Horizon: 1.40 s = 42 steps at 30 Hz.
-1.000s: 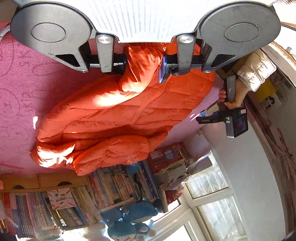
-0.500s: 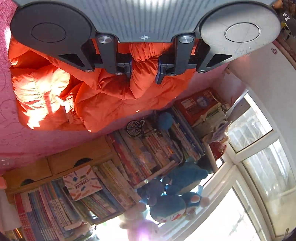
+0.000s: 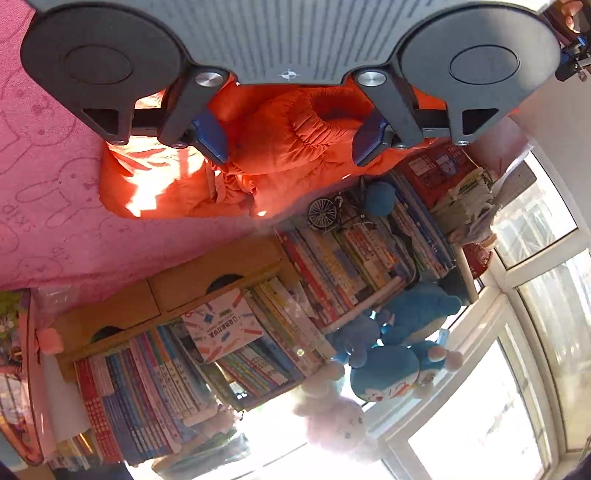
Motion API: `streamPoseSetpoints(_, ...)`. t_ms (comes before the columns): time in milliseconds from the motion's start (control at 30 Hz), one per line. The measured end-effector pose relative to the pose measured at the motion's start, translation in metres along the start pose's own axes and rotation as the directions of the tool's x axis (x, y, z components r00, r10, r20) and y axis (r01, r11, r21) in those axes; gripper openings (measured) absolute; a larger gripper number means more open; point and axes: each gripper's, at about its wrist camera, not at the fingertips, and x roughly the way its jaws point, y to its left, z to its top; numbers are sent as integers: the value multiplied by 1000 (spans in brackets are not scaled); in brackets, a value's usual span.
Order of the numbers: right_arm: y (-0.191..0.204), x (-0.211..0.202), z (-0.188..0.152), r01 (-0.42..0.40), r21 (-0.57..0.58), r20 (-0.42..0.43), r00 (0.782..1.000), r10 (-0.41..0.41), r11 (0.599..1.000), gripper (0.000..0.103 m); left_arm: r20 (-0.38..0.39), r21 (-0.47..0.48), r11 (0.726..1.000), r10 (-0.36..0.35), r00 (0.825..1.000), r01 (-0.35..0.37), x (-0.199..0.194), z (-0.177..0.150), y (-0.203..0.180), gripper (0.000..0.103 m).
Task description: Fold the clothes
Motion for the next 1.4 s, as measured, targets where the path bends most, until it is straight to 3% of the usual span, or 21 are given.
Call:
streamPoseSetpoints(67,10,-6,2,51,-126,17,999,-50,991,86,-26,28,999,-17,1000,18,10,-9,-6,99)
streamPoseSetpoints(200,25,-15,-1,17,-366,-10,1000,-22,930,92,-102,22,999,-35,994,38,34,-19,-3,99)
streamPoseSetpoints(400,48,-6,-16,2,-690,-14,1000,-17,724,97,-191,-89,986,-159,969,144,65,-28,9,103)
streamPoseSetpoints(467,50,11,-14,26,-724,-5,999,-43,689,97,-209,-124,983,-156,965,132,76,-30,9,103)
streamPoseSetpoints(533,50,29,-8,34,-709,-6,999,-53,705,97,-204,-134,983,-148,968,122,80,-32,6,103)
streamPoseSetpoints(600,46,47,-2,13,-663,-39,998,-52,749,97,-194,-135,986,-125,973,99,80,-33,3,101)
streamPoseSetpoints(633,44,55,0,1,-638,-62,997,-53,770,95,-186,-131,988,-106,977,82,78,-34,1,93)
streamPoseSetpoints(700,40,68,0,-38,-587,-157,985,-67,809,74,-170,-126,991,-69,983,48,73,-34,-3,71)
streamPoseSetpoints(733,38,70,-1,-50,-548,-199,977,-73,835,58,-162,-124,992,-51,985,31,71,-34,-4,49)
streamPoseSetpoints(767,36,66,-1,-56,-504,-220,973,-65,862,43,-161,-143,990,-41,986,17,67,-32,-4,36)
streamPoseSetpoints(833,35,49,4,-51,-446,-212,976,-50,894,25,-125,-190,981,-45,991,20,56,-23,-2,23)
streamPoseSetpoints(900,36,28,12,-40,-400,-176,984,-34,915,21,-66,-215,976,-56,996,41,46,-6,-2,20)
streamPoseSetpoints(1000,44,-7,37,-7,-368,-57,998,-15,930,19,30,-206,975,-76,997,80,47,30,-8,19)
streamPoseSetpoints(1067,49,-22,53,20,-358,11,1000,-17,934,19,85,-156,983,-85,993,97,61,53,-18,19)
streamPoseSetpoints(1133,51,-24,73,77,-355,79,995,-52,931,19,123,-89,994,-47,991,59,86,73,-30,19)
streamPoseSetpoints(1267,39,9,96,182,-314,112,982,-154,932,19,85,15,999,44,995,-45,155,89,-51,19)
streamPoseSetpoints(1400,15,63,84,283,-296,75,959,-273,912,20,14,101,984,144,989,-145,212,76,-66,18)
